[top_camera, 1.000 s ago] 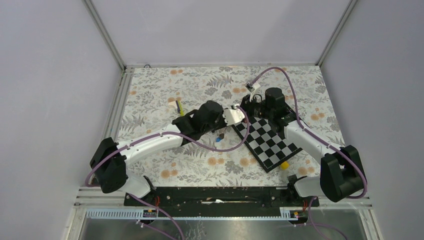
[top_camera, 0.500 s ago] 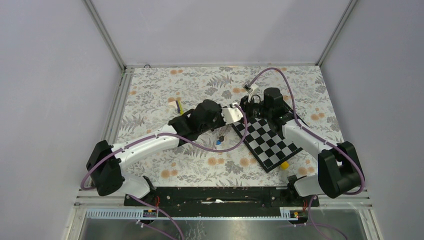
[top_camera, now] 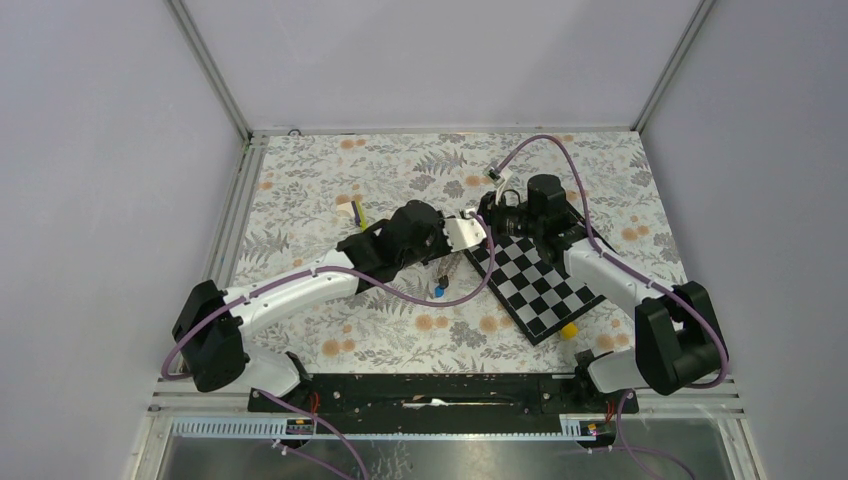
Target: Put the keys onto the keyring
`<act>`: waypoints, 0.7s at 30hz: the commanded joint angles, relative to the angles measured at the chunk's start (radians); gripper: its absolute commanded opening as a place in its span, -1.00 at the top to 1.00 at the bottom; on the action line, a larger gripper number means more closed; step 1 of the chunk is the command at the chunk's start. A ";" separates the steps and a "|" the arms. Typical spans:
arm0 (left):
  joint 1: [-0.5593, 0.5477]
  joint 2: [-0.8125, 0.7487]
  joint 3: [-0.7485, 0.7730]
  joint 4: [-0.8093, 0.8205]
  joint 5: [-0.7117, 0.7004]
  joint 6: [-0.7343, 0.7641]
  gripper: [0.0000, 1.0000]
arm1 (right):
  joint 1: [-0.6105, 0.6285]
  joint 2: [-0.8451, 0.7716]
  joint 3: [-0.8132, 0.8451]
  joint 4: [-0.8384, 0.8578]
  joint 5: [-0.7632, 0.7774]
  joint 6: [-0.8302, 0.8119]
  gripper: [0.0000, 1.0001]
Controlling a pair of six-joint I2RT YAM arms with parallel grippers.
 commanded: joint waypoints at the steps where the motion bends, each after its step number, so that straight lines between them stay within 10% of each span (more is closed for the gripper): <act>1: -0.003 -0.030 -0.001 0.039 0.029 0.008 1.00 | 0.005 0.004 0.020 0.072 -0.042 0.016 1.00; 21: -0.004 -0.046 -0.022 0.038 0.042 0.017 1.00 | 0.005 -0.012 0.019 0.061 -0.024 -0.017 1.00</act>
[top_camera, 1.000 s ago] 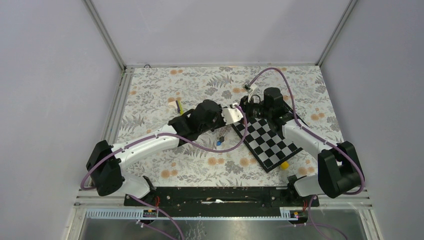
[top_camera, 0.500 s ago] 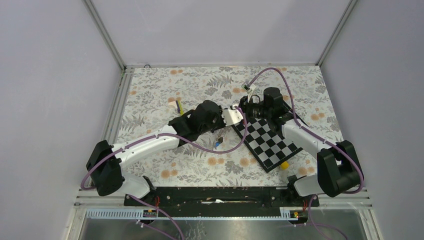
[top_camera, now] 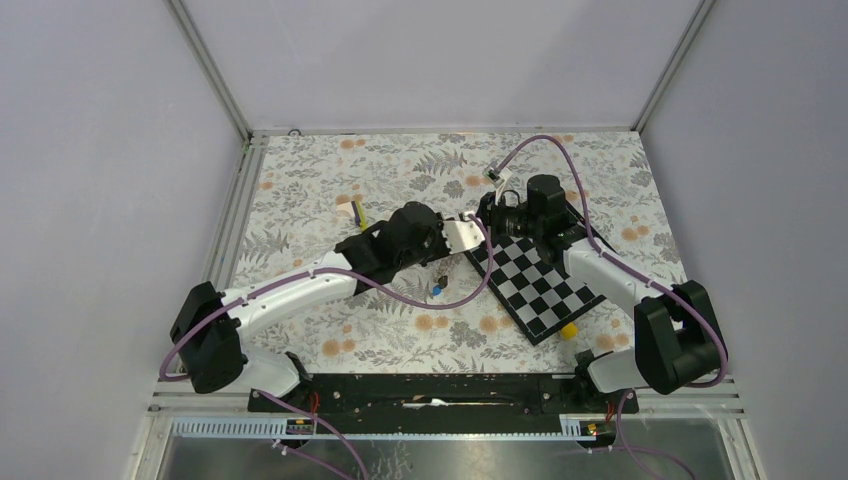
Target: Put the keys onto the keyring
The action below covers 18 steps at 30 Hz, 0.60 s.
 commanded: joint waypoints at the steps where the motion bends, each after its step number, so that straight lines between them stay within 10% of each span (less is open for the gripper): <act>1: -0.004 -0.035 -0.005 0.036 0.026 0.006 1.00 | 0.005 -0.019 0.019 0.060 -0.020 -0.014 1.00; 18: -0.003 -0.036 0.016 0.036 0.006 -0.006 1.00 | 0.005 -0.016 0.019 0.057 -0.020 -0.023 1.00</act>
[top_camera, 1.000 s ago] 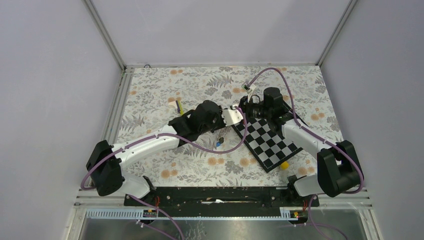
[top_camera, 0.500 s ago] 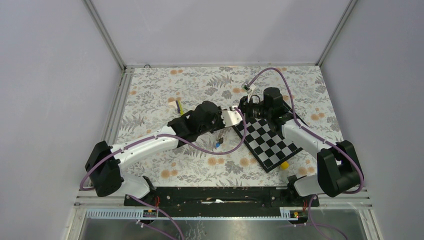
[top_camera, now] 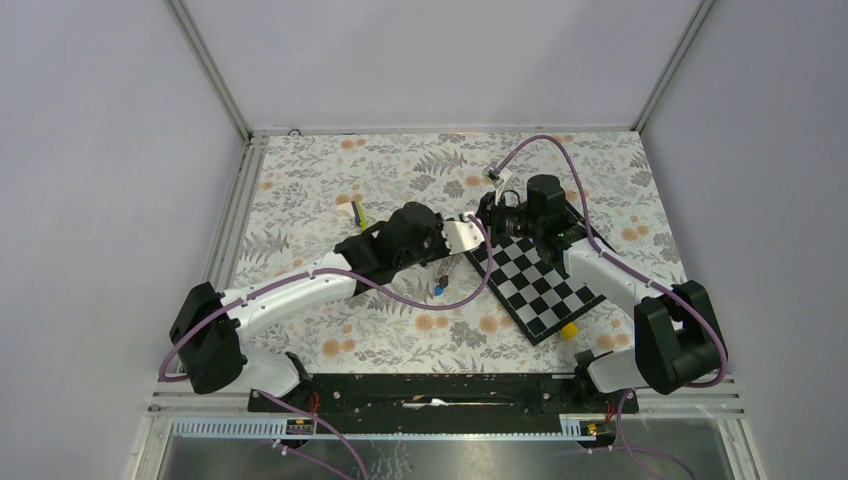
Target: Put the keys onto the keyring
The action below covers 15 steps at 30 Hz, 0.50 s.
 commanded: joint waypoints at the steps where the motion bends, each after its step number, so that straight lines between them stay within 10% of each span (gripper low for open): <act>1: -0.003 -0.030 0.021 0.029 0.008 -0.012 1.00 | 0.005 -0.016 0.020 0.057 -0.021 -0.013 1.00; 15: -0.005 -0.011 0.028 0.008 0.039 -0.002 1.00 | 0.005 -0.017 0.018 0.061 -0.028 -0.012 1.00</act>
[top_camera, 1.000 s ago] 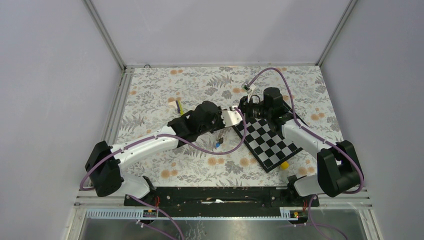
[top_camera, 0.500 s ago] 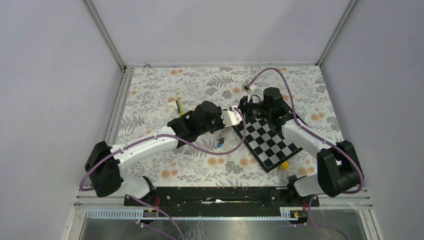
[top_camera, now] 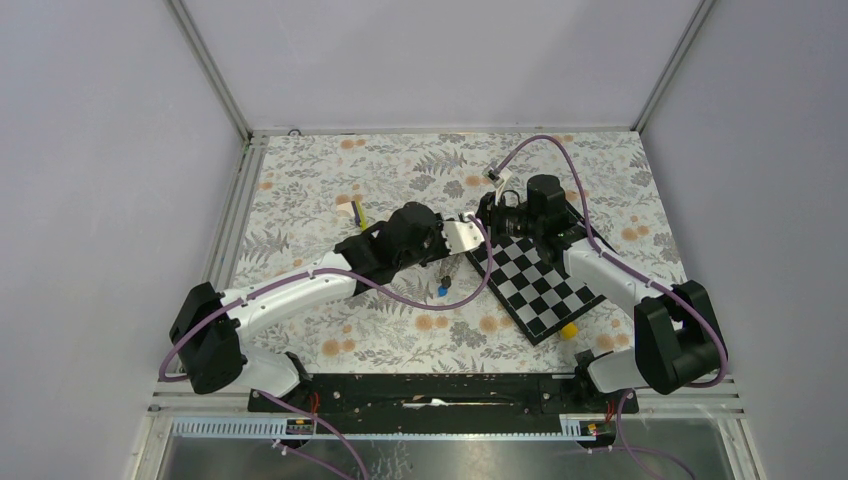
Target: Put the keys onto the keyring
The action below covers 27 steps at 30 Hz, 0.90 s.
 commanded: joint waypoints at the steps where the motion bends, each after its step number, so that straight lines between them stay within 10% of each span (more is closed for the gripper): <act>1: -0.005 -0.010 0.029 0.010 0.028 -0.003 1.00 | 0.004 -0.014 0.017 0.061 -0.029 -0.011 1.00; 27: -0.005 -0.012 0.030 0.001 0.028 -0.012 1.00 | 0.005 -0.015 0.017 0.059 -0.021 -0.016 1.00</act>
